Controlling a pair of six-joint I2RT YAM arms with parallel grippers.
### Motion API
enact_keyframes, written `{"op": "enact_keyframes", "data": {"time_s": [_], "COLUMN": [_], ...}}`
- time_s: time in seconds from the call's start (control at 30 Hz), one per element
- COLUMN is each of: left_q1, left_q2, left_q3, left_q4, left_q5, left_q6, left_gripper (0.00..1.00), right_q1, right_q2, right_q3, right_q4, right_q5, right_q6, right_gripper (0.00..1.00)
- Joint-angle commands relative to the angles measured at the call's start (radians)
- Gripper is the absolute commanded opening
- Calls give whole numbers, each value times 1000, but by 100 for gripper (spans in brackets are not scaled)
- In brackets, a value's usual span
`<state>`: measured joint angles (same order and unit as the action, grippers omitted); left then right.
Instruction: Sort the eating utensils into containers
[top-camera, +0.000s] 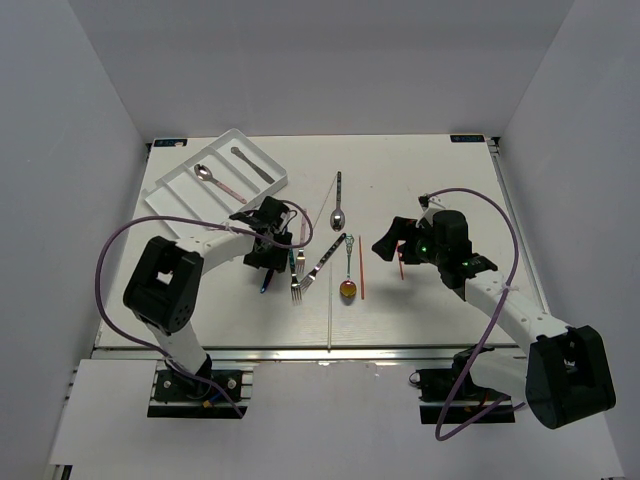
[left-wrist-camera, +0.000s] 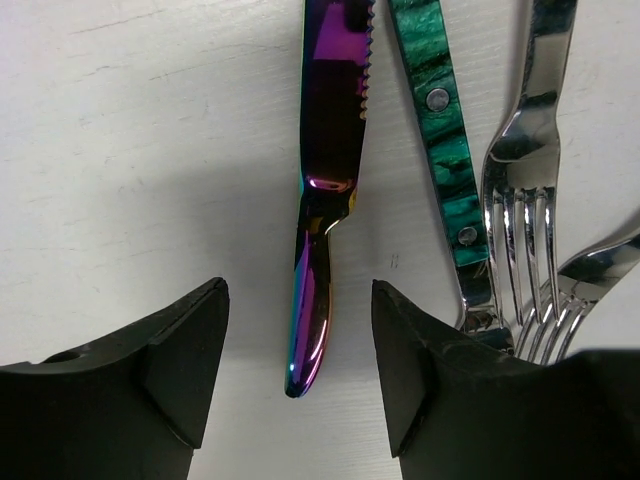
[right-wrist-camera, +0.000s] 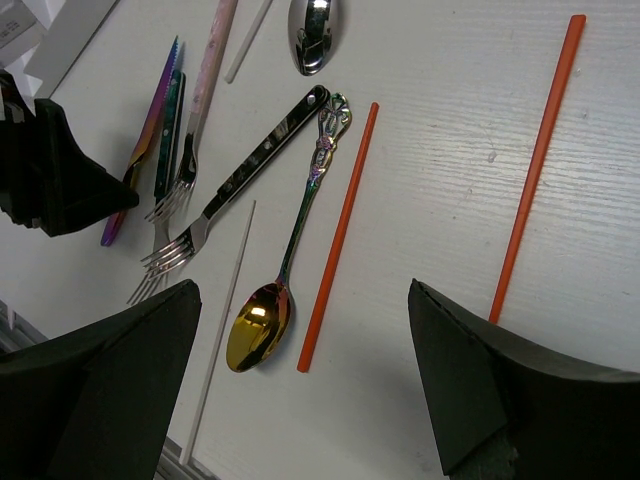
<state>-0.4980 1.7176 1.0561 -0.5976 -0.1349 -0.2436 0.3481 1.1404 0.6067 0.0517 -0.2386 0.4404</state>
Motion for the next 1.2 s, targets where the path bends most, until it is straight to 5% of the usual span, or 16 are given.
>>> {"op": "enact_keyframes", "data": {"time_s": [0.0,0.53,0.7,1.17], "left_q1": [-7,-19,-22,-28], "left_q2": [5,97,99,-27], "left_q3": [27,33,13,19], "left_q4": [15,21,15,39], "left_q5": [-14,0,23,84], "left_q6": [10,23,24,23], "left_gripper": [68,32,0,0], "right_q1": [3,3,3,3], "right_q2": [-18,-25,-27,-14], "right_q3": [16,21,19,19], "right_q4": [-3,-10,-9,-1], "right_q5": [-11,-11,-13,-21], "right_q6": [-19,-28,-29,-26], "right_gripper": [89,89,89,89]}}
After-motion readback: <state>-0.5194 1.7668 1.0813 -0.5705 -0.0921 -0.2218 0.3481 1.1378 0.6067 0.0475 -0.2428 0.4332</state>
